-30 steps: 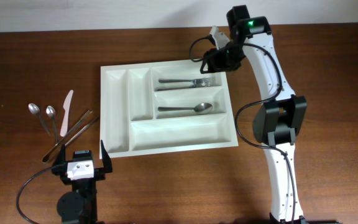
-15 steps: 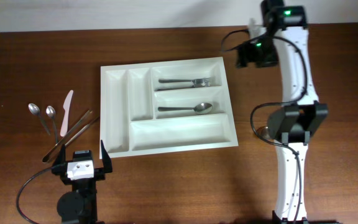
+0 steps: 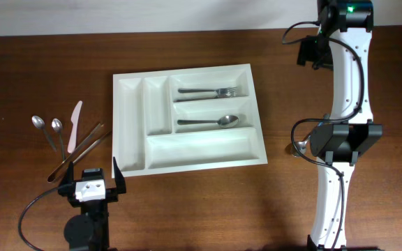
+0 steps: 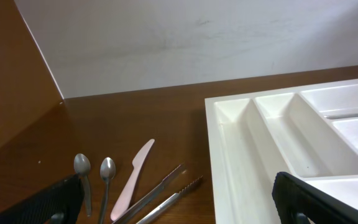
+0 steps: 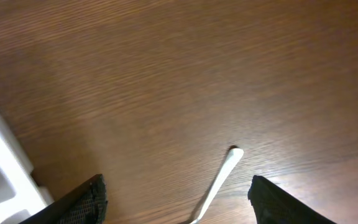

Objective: Pack container
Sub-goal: 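Move the right gripper over the metal spoon right of the tray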

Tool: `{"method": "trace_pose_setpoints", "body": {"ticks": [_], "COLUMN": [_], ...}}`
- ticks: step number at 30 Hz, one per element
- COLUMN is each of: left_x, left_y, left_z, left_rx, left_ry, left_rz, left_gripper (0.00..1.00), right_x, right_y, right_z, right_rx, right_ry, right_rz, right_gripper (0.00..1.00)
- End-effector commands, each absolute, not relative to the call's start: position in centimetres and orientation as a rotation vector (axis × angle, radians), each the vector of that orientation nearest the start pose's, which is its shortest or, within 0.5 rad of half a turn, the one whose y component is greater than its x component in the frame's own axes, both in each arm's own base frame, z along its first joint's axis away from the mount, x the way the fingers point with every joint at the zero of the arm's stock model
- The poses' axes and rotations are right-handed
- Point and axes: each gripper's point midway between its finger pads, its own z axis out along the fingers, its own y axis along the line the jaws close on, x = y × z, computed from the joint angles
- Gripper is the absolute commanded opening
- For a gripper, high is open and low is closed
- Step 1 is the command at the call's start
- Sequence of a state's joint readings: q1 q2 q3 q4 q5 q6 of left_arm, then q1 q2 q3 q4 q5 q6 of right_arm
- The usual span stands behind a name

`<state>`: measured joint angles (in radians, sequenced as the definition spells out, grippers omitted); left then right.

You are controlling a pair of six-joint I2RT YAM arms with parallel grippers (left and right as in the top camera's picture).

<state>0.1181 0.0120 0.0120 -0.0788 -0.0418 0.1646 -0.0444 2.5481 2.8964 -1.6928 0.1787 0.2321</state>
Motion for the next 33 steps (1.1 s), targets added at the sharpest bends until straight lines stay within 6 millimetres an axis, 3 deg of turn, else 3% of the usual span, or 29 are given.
{"method": "trace_pose_setpoints", "body": {"ticks": [1,10,24,33], "left_x": [24.3,24.3,24.3,24.3], "left_y": [3.7,3.7,3.7,3.7], "left_z": [15.7,15.7,15.7,15.7], "left_rx": [0.013,0.014,0.013,0.013], "left_ry": [1.655,1.655,1.655,1.655], "left_rz": [0.263,0.263,0.263,0.263], "left_gripper": [0.99,0.99,0.99,0.99], "right_x": [49.8,49.9,48.0,46.1], "right_y": [-6.7,-6.8,-9.6,-9.7], "right_z": [17.0,14.4,8.9,7.8], "right_rx": [0.484,0.479,0.538,0.591], "right_ry": [2.827,2.886,3.041,3.044], "right_rz": [-0.355,-0.374,-0.375,-0.264], "right_gripper": [0.74,0.74,0.74,0.74]}}
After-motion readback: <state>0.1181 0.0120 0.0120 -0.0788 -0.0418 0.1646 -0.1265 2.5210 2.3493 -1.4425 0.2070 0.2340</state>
